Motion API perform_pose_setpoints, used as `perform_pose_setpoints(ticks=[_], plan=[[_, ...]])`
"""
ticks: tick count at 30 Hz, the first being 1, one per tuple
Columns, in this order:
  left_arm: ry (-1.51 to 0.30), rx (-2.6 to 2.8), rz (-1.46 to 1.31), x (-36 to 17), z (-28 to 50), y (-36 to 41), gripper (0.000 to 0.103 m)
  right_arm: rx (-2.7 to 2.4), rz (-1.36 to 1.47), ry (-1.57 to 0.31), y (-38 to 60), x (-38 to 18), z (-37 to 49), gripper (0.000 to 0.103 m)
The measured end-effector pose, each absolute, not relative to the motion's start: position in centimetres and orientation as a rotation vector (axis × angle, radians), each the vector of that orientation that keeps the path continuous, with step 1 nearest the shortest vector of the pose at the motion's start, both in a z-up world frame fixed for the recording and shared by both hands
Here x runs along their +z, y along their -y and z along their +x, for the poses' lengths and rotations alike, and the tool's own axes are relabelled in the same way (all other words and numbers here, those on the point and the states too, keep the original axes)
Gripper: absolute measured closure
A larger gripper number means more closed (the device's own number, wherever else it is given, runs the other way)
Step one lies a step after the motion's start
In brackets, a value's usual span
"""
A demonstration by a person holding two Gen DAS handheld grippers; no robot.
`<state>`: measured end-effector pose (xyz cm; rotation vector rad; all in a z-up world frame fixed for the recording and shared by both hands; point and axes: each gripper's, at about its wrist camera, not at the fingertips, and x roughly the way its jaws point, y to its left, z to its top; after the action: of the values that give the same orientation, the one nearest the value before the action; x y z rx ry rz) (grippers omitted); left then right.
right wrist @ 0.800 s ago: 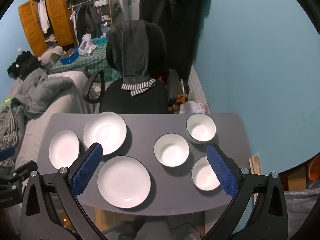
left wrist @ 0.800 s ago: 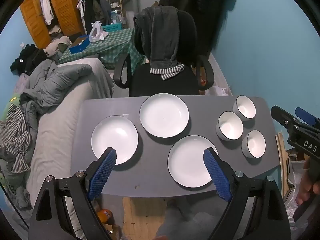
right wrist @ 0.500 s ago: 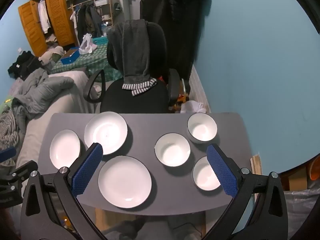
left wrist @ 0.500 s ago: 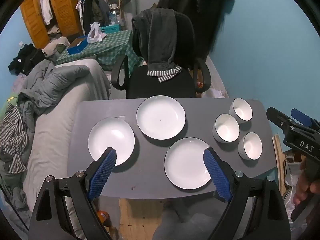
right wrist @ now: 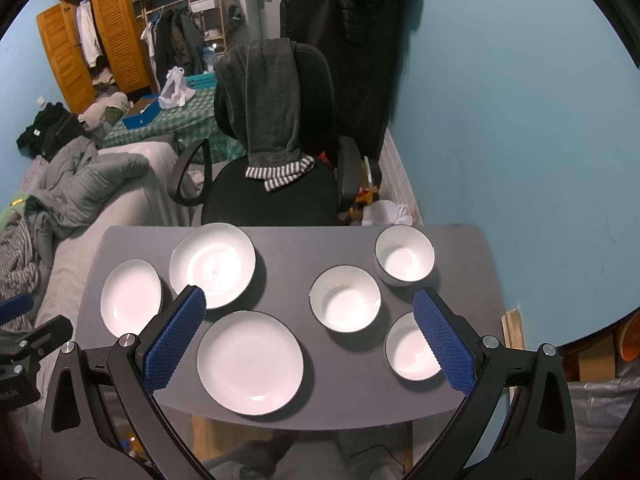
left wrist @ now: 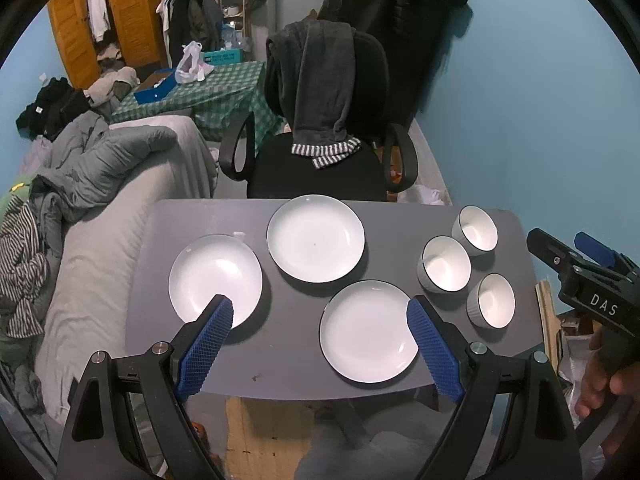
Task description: Organize plates and bowls
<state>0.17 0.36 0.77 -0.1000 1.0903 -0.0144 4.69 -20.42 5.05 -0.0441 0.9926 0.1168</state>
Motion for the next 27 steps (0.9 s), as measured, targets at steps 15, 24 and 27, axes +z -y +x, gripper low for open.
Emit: perform_pose_setpoints(ticks=[15,24,27], plan=[[-1.102,-0.018,-0.125,0.48,0.05,-0.76,0.013,0.121,-0.043,-0.990,19.95,4.75,4.29,0.001],[-1.110,-0.027,-0.140,0.60,-0.27,-1.10,0.013,0.123,-0.043,-0.993,19.80,4.70,4.10,0.001],[-1.110,-0.028,-0.141,0.65,-0.24,-1.15,0.013,0.123,-0.043,-0.993,19.75,4.69,4.05,0.001]])
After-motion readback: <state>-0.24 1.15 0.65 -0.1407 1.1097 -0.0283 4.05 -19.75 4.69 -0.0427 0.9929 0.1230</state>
